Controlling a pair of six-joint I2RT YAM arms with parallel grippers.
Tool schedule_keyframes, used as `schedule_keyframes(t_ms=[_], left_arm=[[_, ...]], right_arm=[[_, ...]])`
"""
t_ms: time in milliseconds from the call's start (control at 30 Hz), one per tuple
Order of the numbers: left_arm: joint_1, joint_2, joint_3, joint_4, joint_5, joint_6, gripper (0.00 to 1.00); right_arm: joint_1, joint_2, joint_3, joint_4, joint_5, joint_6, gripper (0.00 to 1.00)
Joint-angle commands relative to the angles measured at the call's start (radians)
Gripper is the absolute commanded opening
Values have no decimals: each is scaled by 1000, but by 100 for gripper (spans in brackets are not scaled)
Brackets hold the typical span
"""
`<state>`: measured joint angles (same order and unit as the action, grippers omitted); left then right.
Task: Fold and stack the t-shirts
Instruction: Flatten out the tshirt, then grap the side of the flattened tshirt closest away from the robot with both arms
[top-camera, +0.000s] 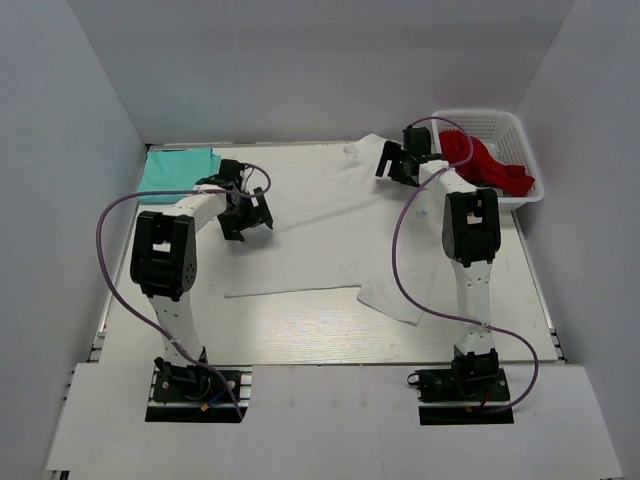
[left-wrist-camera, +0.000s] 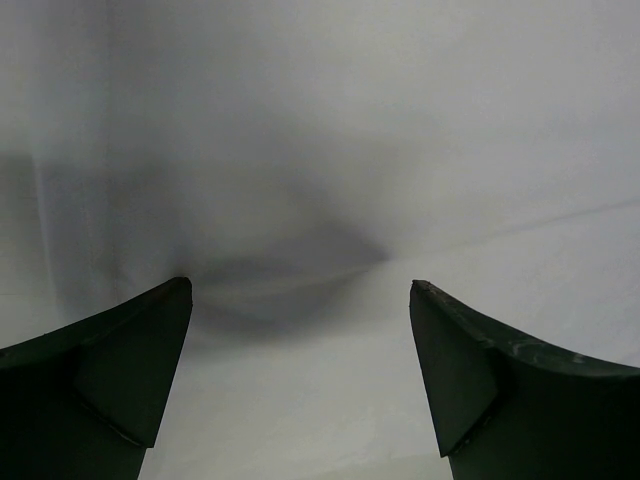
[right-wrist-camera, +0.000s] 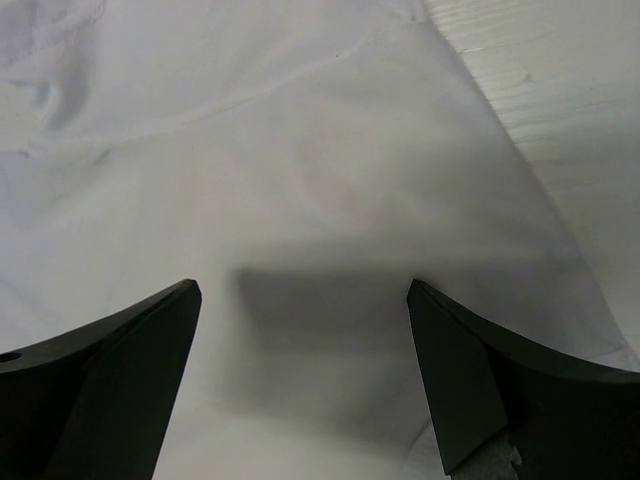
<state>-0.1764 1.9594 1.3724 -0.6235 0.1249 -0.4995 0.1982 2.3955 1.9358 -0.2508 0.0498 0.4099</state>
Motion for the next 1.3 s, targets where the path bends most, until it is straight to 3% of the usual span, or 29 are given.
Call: schedule_keyframes(t_ms=[0, 67, 200, 333, 400, 500, 667, 800, 900, 933, 1000, 1033, 1100, 1133, 1267], left_arm=[[6, -27, 66, -41, -53, 41, 100], [-12, -72, 90, -51, -80, 50, 100], [-12, -203, 27, -65, -102, 4, 100], [8, -376, -198, -161, -197, -163, 100], [8, -440, -281, -202, -248, -259, 100], [8, -571, -496, -214, -269, -303, 100], [8, -743, -639, -179, -306, -359, 100], [8, -731, -687, -73, -291, -369, 100], [8, -663, -699, -59, -251, -360, 87], [8, -647, -710, -45, -237, -350, 71], [8, -610, -751, -12, -225, -350, 58], [8, -599, -751, 1, -214, -350, 41], [8, -579, -762, 24, -183, -341, 22], [8, -579, -762, 24, -183, -341, 0], [8, -608, -762, -5, -209, -341, 0]], right_arm=[[21, -77, 14, -42, -113, -116, 90], [40, -136, -58, -21, -96, -138, 90], [75, -429, -294, 74, -91, -177, 90], [92, -642, -647, 87, -120, -126, 90], [93, -783, -742, 87, -146, -89, 90], [89, -946, -990, 61, -156, -37, 90], [90, -1220, -1204, 54, -176, 18, 90], [89, -1322, -1284, -13, -156, 39, 90], [89, -1375, -1308, -82, -113, 58, 90], [89, -1395, -1321, -103, -102, 64, 90], [86, -1423, -1331, -155, -82, 84, 90], [89, -1443, -1331, -172, -80, 90, 90], [90, -1480, -1341, -250, -54, 113, 90], [90, -1489, -1341, -272, -18, 122, 90], [95, -1533, -1374, -407, -33, 193, 90]])
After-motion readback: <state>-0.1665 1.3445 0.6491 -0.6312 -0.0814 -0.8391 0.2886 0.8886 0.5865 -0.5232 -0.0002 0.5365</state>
